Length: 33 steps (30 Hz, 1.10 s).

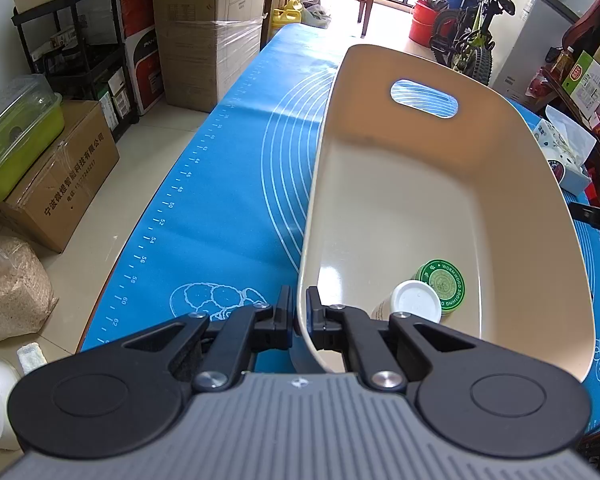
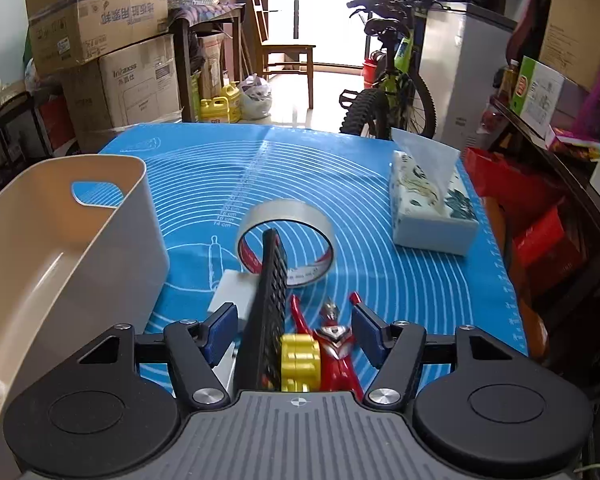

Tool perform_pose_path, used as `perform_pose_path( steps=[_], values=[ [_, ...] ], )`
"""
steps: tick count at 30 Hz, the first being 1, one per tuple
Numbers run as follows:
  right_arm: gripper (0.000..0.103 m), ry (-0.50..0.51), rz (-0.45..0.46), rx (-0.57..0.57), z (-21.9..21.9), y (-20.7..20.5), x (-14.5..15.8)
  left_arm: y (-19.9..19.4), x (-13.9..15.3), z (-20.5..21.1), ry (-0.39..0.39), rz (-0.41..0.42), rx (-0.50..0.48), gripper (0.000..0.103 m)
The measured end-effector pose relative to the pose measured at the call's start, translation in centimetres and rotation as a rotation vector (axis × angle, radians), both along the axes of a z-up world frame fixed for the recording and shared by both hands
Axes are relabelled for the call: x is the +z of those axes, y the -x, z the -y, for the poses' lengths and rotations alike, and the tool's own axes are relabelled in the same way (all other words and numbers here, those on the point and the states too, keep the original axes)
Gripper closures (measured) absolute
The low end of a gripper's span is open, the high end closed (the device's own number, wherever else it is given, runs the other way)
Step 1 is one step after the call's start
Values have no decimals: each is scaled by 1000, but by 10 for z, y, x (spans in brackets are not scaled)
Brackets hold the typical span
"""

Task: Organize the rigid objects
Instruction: 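Move the right gripper to the black remote and grasp it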

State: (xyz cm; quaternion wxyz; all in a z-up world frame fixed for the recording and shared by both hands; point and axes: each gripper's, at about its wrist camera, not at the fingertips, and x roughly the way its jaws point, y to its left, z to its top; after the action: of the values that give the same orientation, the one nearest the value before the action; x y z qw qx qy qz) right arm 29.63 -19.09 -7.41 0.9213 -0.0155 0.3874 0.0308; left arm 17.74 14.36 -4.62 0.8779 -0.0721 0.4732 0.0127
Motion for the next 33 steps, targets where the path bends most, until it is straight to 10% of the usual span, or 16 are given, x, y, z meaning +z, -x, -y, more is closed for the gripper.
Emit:
perform_pose_path(
  steps=[19, 33],
  values=[
    [74, 141, -121, 45, -39, -51, -46, -2, -1, -2, 10, -8, 3, 95],
    [77, 19, -75, 16, -21, -22, -21, -3, -2, -3, 13, -9, 4, 95]
  ],
)
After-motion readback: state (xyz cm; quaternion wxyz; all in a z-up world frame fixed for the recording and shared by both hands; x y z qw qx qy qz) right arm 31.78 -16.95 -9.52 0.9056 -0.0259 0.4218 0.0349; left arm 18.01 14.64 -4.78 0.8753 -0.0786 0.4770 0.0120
